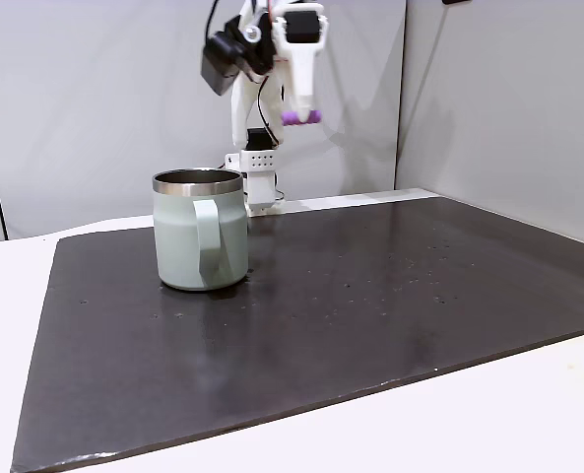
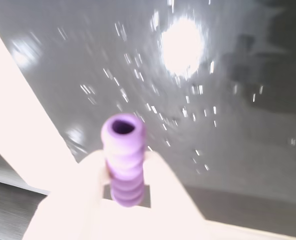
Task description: Grasp a pengrip and put it in the cup.
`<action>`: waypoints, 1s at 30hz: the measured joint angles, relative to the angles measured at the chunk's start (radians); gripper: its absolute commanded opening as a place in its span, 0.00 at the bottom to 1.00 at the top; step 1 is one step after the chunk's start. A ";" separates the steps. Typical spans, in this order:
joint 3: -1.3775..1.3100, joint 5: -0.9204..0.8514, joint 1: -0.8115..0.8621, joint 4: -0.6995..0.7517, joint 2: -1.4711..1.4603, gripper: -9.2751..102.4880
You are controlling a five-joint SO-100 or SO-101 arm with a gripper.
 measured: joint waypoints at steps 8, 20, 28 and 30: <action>-0.038 -0.176 0.261 0.002 0.002 0.08; -0.207 -0.227 0.319 0.002 -0.238 0.17; -0.207 -0.242 0.314 0.002 -0.239 0.38; -0.207 -0.244 0.311 0.002 -0.239 0.37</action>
